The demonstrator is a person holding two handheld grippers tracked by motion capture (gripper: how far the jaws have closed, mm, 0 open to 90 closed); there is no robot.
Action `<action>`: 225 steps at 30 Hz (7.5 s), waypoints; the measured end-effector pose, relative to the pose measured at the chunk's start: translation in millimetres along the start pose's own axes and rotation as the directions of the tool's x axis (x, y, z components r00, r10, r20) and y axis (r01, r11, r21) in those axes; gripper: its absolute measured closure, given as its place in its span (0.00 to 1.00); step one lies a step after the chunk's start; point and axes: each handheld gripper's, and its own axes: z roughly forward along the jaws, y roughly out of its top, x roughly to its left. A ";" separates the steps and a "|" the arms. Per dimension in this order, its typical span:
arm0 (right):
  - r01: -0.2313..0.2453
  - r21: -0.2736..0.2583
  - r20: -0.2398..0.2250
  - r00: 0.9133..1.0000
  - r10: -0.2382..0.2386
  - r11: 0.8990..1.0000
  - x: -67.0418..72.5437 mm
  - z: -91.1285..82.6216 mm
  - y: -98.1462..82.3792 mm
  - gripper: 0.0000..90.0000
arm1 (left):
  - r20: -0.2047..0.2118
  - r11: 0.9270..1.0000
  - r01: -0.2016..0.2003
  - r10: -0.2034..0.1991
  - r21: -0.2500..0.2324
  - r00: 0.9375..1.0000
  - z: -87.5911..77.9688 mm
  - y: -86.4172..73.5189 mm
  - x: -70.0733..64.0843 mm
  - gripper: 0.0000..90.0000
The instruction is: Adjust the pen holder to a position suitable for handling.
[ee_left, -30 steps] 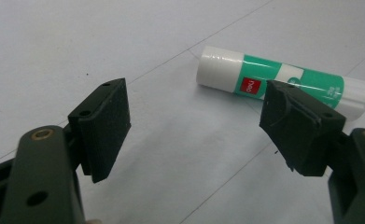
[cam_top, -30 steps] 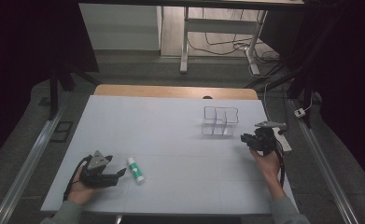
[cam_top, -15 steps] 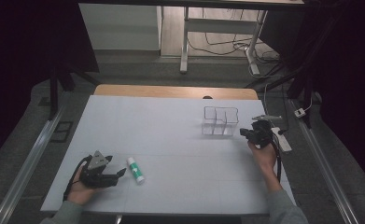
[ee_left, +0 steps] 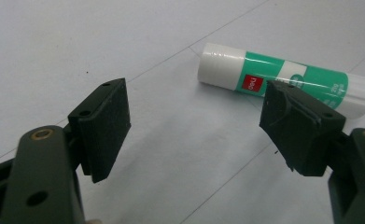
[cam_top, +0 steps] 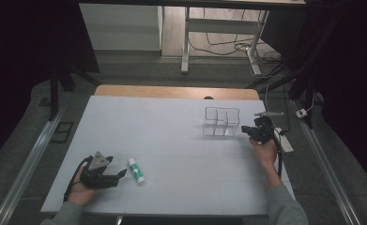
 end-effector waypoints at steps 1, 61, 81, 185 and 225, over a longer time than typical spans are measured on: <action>0.002 -0.001 -0.002 1.000 -0.002 1.000 -0.2 0.8 0.9 0.99 | 0.000 1.000 0.000 0.000 0.001 1.000 -0.1 -0.1 0.1 0.27; 0.025 0.000 -0.084 0.996 -0.024 1.000 23.8 29.8 16.3 0.99 | -0.006 1.000 -0.012 0.013 0.014 1.000 1.3 -1.1 -0.7 0.27; 0.046 0.003 -0.104 0.993 -0.046 0.999 39.3 41.0 21.9 0.99 | -0.006 1.000 -0.012 0.012 0.021 1.000 2.6 -1.7 0.0 0.27; 0.157 -0.030 -0.196 0.968 -0.159 0.987 93.0 -30.3 -38.7 0.68 | -0.009 0.999 -0.039 0.040 0.032 0.999 5.9 -1.7 2.6 0.27; 0.249 -0.015 -0.242 0.939 -0.245 0.968 84.8 -60.1 -80.1 0.49 | 0.084 0.986 -0.159 0.154 0.054 0.984 -4.1 22.8 -0.6 0.26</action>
